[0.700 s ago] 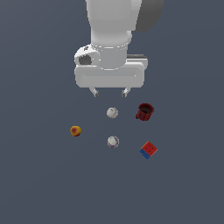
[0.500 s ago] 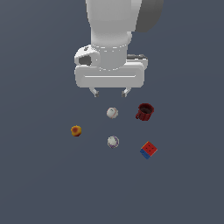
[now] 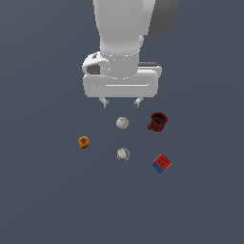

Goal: Pick up a designated object from a clutter of objects.

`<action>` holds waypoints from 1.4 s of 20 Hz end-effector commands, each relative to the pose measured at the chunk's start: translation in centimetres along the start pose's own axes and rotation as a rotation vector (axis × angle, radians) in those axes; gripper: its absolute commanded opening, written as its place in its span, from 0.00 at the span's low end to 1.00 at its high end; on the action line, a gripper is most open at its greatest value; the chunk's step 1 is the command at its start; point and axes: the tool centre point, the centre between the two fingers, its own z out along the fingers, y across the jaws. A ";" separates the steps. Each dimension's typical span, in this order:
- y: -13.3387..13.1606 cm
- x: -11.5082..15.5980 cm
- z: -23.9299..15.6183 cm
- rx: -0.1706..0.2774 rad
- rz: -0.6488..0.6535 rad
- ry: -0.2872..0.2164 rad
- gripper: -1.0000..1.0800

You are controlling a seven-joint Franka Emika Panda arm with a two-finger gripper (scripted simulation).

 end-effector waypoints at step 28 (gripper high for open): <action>10.8 0.6 12.5 0.002 -0.302 -0.022 0.96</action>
